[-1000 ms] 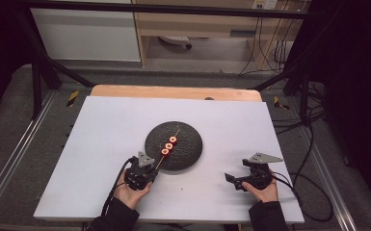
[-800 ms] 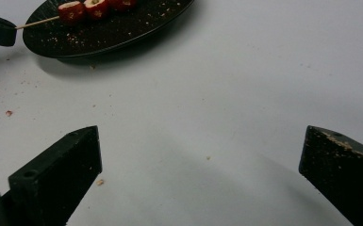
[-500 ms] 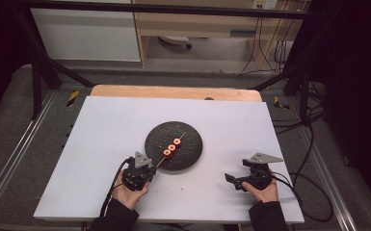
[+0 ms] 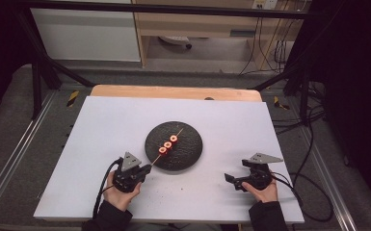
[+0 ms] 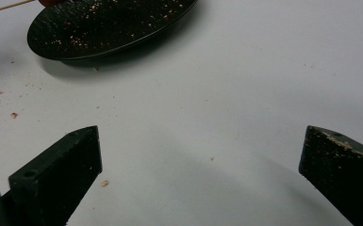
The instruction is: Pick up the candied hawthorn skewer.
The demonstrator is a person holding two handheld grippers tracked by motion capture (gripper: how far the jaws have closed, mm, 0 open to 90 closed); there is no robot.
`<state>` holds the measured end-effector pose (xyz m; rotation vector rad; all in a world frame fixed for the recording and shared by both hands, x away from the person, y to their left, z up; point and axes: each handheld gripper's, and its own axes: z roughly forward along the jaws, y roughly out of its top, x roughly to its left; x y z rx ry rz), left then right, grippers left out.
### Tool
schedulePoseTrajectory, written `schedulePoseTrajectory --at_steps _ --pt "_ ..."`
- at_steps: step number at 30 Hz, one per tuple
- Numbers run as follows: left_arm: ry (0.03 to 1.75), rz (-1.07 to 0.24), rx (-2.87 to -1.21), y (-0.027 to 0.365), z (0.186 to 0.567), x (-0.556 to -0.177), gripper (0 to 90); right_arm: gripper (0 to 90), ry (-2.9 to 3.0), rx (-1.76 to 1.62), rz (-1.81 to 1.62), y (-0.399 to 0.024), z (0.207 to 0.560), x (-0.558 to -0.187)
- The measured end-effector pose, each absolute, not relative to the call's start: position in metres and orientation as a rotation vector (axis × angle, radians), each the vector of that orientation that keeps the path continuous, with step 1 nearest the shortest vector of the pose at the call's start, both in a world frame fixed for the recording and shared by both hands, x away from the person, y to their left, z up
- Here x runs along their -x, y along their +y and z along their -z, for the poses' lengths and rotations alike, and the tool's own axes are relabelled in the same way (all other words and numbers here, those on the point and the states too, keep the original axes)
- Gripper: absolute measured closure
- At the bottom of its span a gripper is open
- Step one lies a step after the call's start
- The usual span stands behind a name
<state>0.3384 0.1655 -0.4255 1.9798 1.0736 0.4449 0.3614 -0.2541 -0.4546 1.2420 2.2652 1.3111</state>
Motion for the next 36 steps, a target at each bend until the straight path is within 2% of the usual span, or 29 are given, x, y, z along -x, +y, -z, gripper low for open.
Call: schedulePoseTrajectory --at_steps 18,36 --pt "1.05 -0.447 -1.876 0.206 0.429 -0.326 88.3 0.8 2.273 -1.231 -1.342 -0.24 0.449 -0.361" --pt "1.007 -0.451 -1.858 0.211 0.431 -0.319 88.3 0.7 2.299 -1.196 -1.39 -0.212 0.447 -0.361"
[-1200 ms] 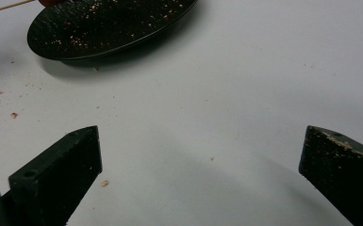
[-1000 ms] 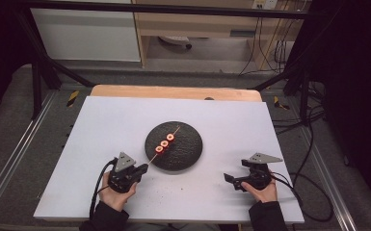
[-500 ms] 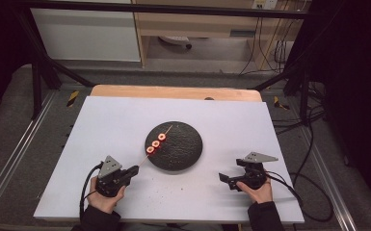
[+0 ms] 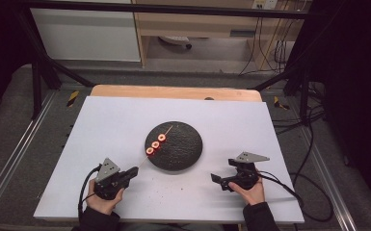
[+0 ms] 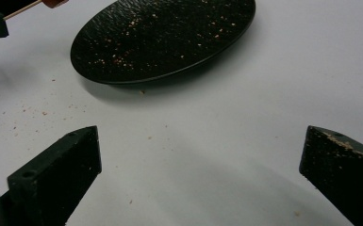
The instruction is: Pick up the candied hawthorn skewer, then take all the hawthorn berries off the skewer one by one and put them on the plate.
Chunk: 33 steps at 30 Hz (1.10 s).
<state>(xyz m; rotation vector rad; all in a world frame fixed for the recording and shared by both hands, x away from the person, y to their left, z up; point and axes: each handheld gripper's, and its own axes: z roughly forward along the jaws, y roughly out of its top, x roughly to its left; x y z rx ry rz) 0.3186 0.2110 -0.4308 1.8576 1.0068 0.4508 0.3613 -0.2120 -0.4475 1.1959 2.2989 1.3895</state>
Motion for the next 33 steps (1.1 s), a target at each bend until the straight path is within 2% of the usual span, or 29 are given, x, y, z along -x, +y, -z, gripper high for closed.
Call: schedulePoseTrajectory --at_steps 17,33 --pt "1.001 -0.463 -1.841 0.211 0.429 -0.317 88.3 0.7 2.307 -1.175 -1.413 -0.178 0.437 -0.368" --pt "0.982 -0.471 -1.836 0.209 0.429 -0.314 88.2 1.6 2.265 -1.146 -1.517 -0.122 0.408 -0.387"
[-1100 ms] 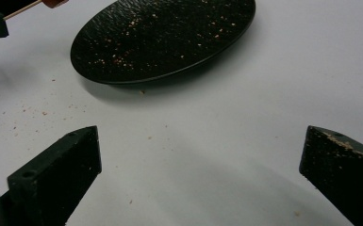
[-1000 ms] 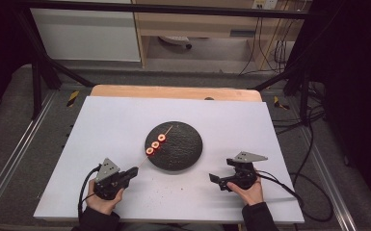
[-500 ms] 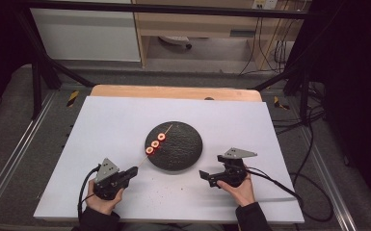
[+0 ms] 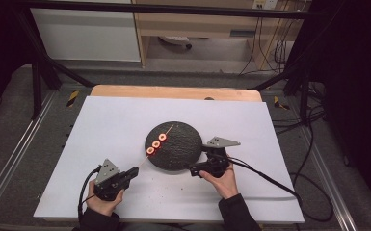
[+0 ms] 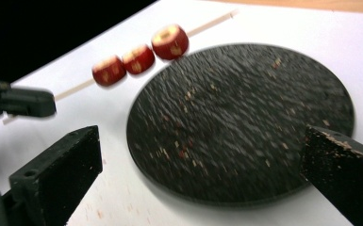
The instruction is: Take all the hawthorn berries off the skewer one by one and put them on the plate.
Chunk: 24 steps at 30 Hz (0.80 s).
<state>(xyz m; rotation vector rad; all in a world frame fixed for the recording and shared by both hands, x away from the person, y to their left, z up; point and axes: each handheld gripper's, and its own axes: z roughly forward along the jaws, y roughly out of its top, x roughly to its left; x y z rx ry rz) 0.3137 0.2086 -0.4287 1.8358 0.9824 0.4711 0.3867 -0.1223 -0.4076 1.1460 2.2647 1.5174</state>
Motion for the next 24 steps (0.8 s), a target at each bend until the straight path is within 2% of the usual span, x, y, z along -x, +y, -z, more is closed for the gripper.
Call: schedulePoseTrajectory --at_steps 12,24 --pt "0.976 -0.474 -1.839 0.206 0.429 -0.312 88.3 8.6 2.218 -1.193 -1.604 -0.093 0.401 -0.411" --pt "0.963 -0.487 -1.834 0.205 0.428 -0.31 88.3 23.2 2.194 -1.247 -1.667 -0.07 0.404 -0.433"
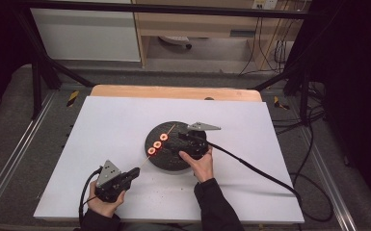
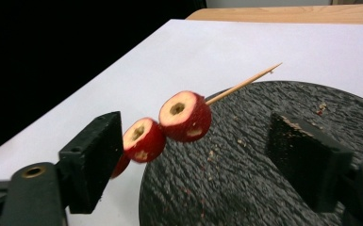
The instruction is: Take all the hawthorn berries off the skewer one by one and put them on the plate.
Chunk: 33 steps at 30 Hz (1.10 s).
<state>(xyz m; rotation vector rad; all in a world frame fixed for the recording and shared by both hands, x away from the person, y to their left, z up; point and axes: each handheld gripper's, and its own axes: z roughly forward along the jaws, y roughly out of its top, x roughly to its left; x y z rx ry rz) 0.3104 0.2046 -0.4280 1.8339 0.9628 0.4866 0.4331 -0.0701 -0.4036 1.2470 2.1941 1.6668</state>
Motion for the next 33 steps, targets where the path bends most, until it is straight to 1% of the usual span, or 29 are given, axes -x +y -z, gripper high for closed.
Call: schedulePoseTrajectory --at_steps 2,3,8,10,11,19,23,33 --pt "0.961 -0.487 -1.833 0.204 0.428 -0.31 88.3 27.9 2.177 -1.281 -1.695 -0.068 0.405 -0.439" --pt "0.96 -0.487 -1.832 0.204 0.428 -0.31 88.3 27.9 2.177 -1.281 -1.695 -0.068 0.405 -0.439" --pt "0.953 -0.486 -1.83 0.203 0.427 -0.309 88.3 36.0 2.168 -1.319 -1.726 -0.064 0.407 -0.445" --pt "0.95 -0.484 -1.829 0.203 0.427 -0.309 88.3 41.7 2.171 -1.341 -1.751 -0.064 0.408 -0.447" --pt "0.949 -0.485 -1.829 0.202 0.427 -0.309 88.3 41.7 2.171 -1.341 -1.751 -0.064 0.408 -0.447" --pt "0.942 -0.489 -1.824 0.202 0.427 -0.307 88.3 55.8 2.19 -1.357 -1.806 -0.063 0.411 -0.448" --pt "0.94 -0.489 -1.821 0.202 0.427 -0.307 88.3 59.7 2.191 -1.387 -1.835 -0.063 0.41 -0.448" --pt "0.921 -0.502 -1.799 0.202 0.423 -0.304 88.3 60.7 2.135 -1.4 -1.858 -0.066 0.402 -0.448"
